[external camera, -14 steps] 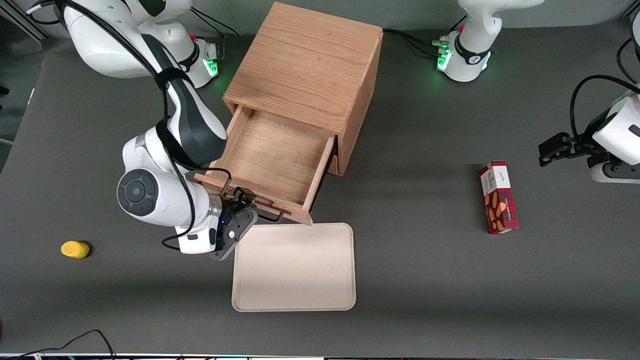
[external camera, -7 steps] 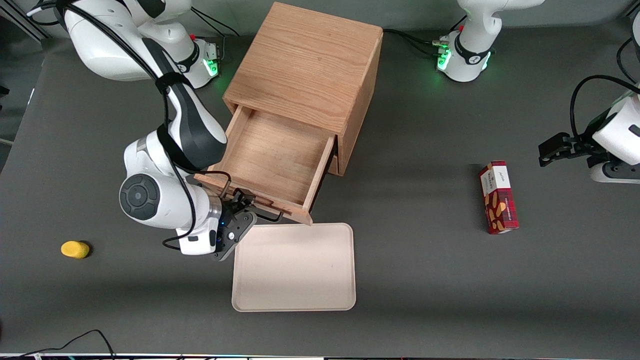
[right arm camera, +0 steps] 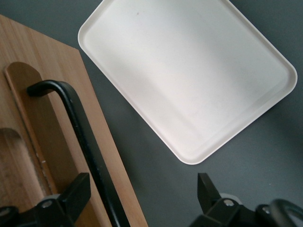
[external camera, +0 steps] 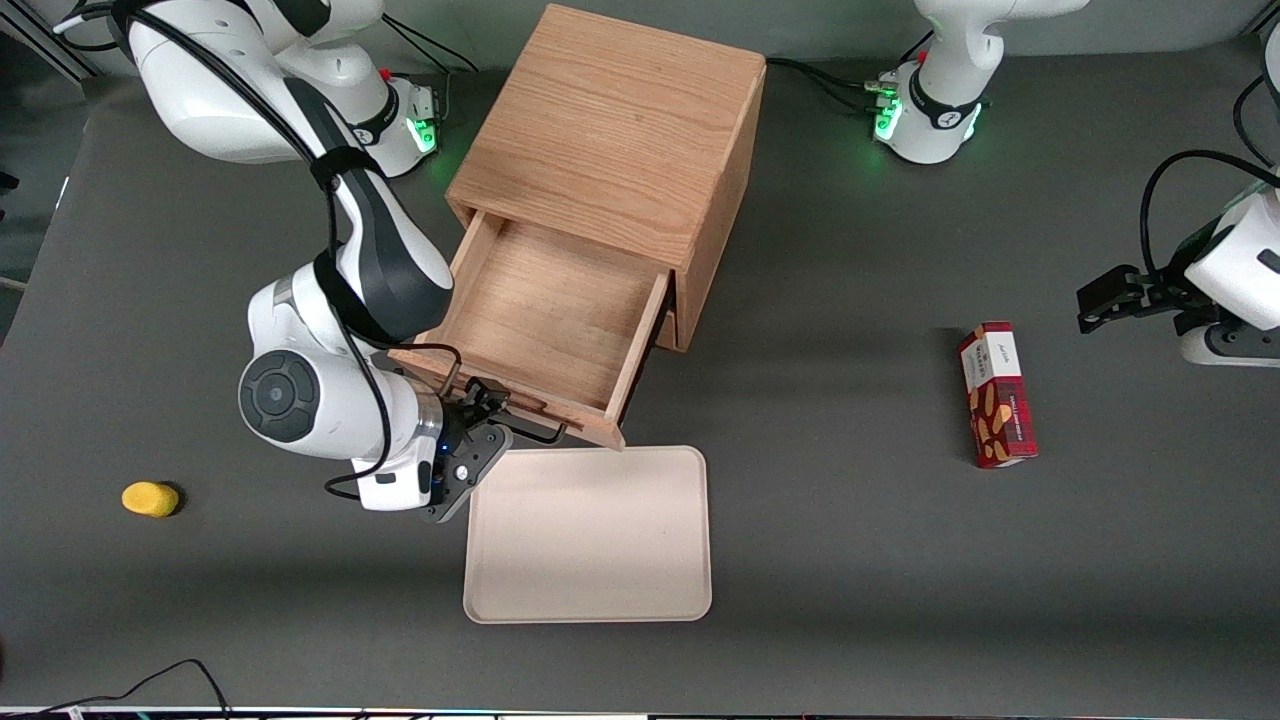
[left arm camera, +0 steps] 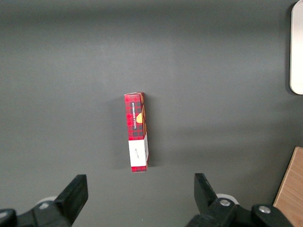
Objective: Close top drawer
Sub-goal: 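Push the drawer front with the right gripper into the cabinet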
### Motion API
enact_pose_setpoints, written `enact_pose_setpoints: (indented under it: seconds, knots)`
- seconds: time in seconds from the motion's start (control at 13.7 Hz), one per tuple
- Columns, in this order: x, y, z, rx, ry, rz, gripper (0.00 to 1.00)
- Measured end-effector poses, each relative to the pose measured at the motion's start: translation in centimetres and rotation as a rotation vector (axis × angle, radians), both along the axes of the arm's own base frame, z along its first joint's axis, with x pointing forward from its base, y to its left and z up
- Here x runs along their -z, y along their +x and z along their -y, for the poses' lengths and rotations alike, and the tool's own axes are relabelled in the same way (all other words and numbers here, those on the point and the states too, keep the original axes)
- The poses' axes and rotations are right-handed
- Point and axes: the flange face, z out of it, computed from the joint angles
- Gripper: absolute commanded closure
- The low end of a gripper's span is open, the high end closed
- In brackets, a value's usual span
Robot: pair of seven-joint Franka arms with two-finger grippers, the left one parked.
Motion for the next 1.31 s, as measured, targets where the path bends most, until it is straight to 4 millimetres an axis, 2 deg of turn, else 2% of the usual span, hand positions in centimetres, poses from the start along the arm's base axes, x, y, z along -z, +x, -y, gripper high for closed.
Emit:
enact_pose_setpoints:
  seconds: [0.88, 1.17, 1.31]
  knots:
    - [0.3, -1.1, -0.2, 0.034, -0.015, -0.029, 0.0]
    - [1.5, -2.0, -0.8, 0.041, -0.024, -0.061, 0.0]
    - [1.4, -2.4, -1.1, 0.051, -0.026, -0.067, 0.0]
